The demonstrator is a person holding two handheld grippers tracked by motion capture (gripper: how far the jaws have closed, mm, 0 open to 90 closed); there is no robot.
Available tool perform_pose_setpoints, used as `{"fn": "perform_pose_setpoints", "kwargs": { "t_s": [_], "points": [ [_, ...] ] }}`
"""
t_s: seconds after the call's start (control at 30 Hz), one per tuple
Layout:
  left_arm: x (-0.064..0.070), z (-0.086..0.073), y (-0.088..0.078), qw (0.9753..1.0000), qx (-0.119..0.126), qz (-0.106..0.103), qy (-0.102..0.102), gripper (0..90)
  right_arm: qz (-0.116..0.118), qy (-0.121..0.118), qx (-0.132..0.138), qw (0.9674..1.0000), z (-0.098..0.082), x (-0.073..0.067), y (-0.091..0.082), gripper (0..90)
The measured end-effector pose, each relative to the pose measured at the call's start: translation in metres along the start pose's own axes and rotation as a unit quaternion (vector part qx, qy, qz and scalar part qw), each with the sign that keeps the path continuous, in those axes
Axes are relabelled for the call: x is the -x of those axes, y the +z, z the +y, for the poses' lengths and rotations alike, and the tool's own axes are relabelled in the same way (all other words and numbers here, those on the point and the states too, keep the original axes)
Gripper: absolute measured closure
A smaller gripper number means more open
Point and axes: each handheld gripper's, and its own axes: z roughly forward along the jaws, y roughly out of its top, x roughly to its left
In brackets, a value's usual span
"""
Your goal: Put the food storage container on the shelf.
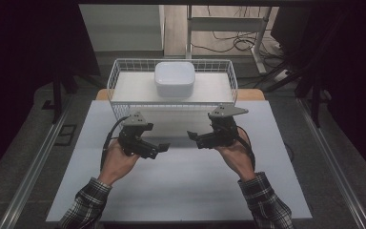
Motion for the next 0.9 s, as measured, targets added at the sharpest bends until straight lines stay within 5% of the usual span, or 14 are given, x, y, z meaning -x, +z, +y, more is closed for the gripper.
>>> {"fn": "perform_pose_setpoints", "kwargs": {
  "t_s": [0.9],
  "points": [
    [0.015,-0.054,-0.004,0.9996,0.025,0.015,-0.006,3.6,-0.014,-0.009,-0.002,0.9999,-0.046,-0.018,-0.014,0.0]
  ]
}}
